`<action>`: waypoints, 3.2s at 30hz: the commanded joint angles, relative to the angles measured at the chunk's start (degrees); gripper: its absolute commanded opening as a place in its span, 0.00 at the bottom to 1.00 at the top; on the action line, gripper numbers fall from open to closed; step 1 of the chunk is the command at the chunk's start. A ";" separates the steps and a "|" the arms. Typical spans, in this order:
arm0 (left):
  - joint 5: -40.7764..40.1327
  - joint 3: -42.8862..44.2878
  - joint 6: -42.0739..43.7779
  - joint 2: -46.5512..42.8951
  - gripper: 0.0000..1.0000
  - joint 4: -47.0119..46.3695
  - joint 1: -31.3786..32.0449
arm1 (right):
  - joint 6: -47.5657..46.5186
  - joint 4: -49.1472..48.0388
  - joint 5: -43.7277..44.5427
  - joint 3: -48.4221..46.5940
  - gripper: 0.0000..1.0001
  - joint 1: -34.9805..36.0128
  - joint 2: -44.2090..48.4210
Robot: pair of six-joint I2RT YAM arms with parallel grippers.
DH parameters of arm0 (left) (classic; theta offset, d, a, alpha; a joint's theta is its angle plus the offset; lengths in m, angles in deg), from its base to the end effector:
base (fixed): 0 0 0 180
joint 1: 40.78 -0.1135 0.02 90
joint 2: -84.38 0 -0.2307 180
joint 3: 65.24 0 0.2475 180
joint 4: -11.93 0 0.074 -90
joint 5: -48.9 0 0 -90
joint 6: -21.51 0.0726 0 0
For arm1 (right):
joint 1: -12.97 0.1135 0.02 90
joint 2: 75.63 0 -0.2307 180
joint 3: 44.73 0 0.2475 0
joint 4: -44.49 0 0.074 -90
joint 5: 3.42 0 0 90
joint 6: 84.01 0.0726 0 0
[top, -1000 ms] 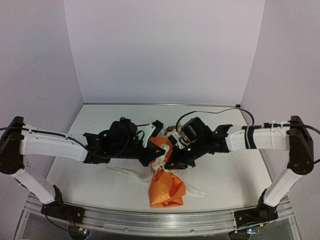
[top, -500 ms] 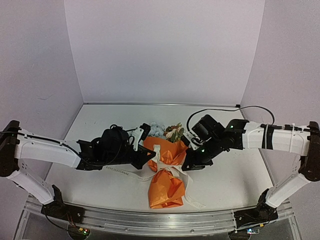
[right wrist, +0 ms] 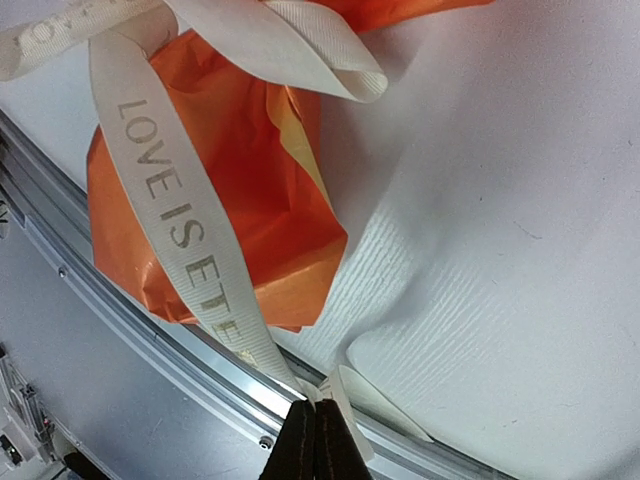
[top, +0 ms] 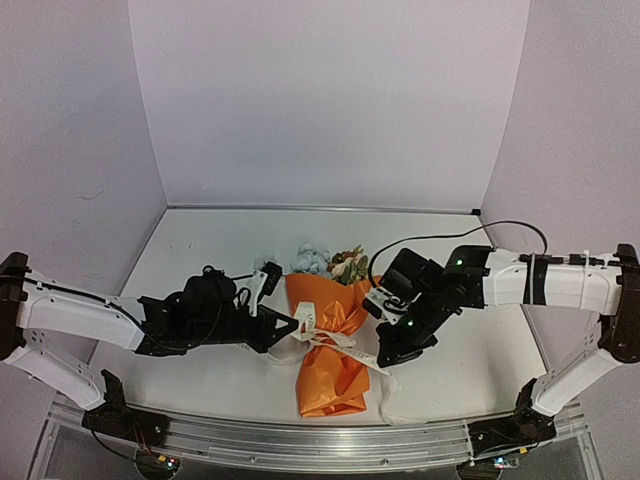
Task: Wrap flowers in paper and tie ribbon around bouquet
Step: Cross the half-tied ribbon over the folded bouquet.
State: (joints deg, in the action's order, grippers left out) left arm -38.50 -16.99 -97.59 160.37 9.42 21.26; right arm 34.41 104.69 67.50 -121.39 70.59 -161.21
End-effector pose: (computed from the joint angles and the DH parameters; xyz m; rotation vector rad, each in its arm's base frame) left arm 0.1451 -0.2804 0.1597 0.6467 2.0771 -1.0197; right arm 0.1393 0.2640 0.1719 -0.8488 2.8890 0.7482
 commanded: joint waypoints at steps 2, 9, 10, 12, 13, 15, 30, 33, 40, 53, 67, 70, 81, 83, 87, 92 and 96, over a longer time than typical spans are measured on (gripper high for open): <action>-3.44 -0.45 -2.54 -1.16 0.00 -1.09 -0.17 | -2.96 6.12 1.97 -2.62 0.00 1.99 -1.15; -3.09 0.50 -1.16 -0.99 0.00 0.30 -0.17 | -4.74 9.89 9.34 -0.17 0.00 2.14 0.37; -2.12 0.59 -0.73 -1.01 0.00 0.23 -0.17 | -5.07 10.51 10.09 0.01 0.00 2.14 0.65; 0.76 0.68 0.14 -1.15 0.00 0.05 -0.17 | -5.13 10.76 11.28 0.25 0.00 2.11 1.16; 1.94 0.60 0.58 -1.30 0.00 -0.31 -0.16 | -5.13 10.86 11.88 0.25 0.00 2.13 1.28; 2.36 0.20 0.64 -1.93 0.00 -0.33 -0.08 | -5.14 11.93 14.30 -0.04 0.00 2.12 1.27; 1.12 -8.57 -4.13 -6.38 0.15 -3.14 3.89 | -8.29 13.33 8.26 -4.83 0.00 4.38 -2.02; 1.96 -7.93 -1.52 -7.19 0.13 -3.29 5.94 | -8.46 13.60 9.64 -4.96 0.00 4.41 -2.66; 3.67 -0.47 6.11 -2.83 0.10 2.07 9.65 | -8.75 13.87 13.19 -5.23 0.00 4.36 -4.59; -11.42 10.87 6.98 -5.27 0.45 16.05 10.37 | -8.70 13.51 13.44 -7.12 0.00 4.41 -6.42; -3.83 28.79 28.91 14.30 0.34 34.47 2.94 | -4.84 -0.11 14.87 -1.01 0.00 4.39 -3.80; -2.91 31.06 31.51 17.17 0.34 36.00 2.91 | -4.54 -0.34 15.17 0.06 0.00 4.39 -3.16; -3.85 34.09 33.90 22.23 0.34 36.97 2.60 | -4.42 -1.10 15.09 1.22 0.00 4.38 -2.13; -4.15 34.15 34.15 22.89 0.34 36.91 2.49 | -4.38 -1.22 14.99 1.11 0.00 4.38 -2.30; -4.82 33.70 34.36 23.69 0.33 35.77 2.18 | -4.27 -1.39 15.06 1.10 0.00 4.38 -2.35; -5.24 33.52 34.58 24.53 0.29 34.01 1.91 | -4.12 -1.53 15.01 1.20 0.00 4.40 -2.22; -5.33 33.61 34.57 24.73 0.18 32.78 1.77 | -3.96 -1.53 15.02 1.28 0.00 4.42 -2.22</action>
State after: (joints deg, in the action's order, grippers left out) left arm -42.91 14.57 -63.79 185.00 45.18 23.44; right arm 29.83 103.95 81.24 -120.34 74.79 -165.16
